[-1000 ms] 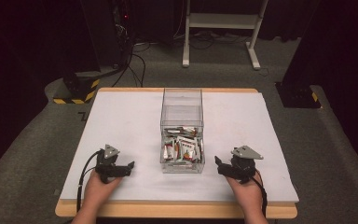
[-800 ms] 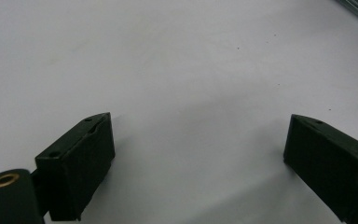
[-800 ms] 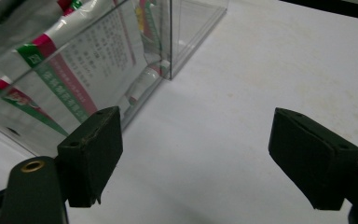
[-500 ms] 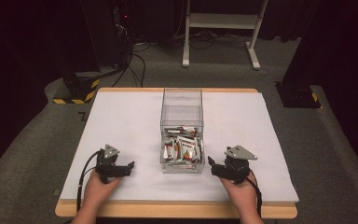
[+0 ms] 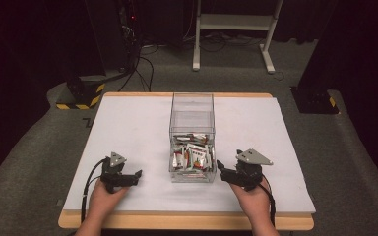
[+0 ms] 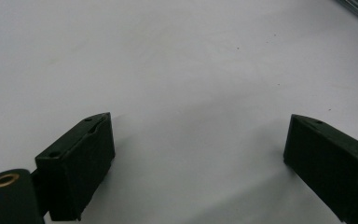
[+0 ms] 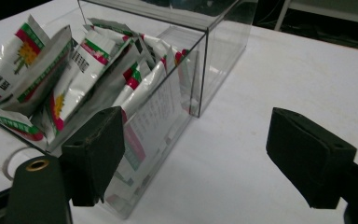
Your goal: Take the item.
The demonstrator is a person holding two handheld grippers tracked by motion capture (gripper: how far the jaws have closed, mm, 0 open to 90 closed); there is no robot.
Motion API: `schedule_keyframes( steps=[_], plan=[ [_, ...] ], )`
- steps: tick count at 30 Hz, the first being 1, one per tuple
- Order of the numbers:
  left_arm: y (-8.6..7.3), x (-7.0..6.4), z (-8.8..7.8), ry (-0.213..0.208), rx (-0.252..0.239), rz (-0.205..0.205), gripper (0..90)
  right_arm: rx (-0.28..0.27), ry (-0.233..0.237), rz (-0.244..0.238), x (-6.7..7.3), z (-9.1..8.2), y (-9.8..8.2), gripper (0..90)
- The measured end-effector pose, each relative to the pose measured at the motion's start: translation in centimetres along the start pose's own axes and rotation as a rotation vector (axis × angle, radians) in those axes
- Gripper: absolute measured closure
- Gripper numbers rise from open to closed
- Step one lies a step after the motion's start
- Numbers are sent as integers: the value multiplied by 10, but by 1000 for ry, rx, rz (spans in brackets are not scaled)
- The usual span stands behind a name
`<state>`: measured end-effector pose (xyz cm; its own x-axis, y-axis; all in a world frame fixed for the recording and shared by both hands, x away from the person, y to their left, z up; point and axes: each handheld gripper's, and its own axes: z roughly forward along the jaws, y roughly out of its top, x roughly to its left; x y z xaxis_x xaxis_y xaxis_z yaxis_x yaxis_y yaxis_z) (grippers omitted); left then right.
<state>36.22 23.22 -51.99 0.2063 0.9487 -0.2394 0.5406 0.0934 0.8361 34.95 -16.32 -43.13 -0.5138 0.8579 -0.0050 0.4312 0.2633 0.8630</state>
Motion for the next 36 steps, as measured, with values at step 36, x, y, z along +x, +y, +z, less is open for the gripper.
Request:
schedule_keyframes(
  steps=[36],
  plan=[
    [0,0,0,0,2,2,87,-42,98,-33,31,-1,30,261]
  ],
)
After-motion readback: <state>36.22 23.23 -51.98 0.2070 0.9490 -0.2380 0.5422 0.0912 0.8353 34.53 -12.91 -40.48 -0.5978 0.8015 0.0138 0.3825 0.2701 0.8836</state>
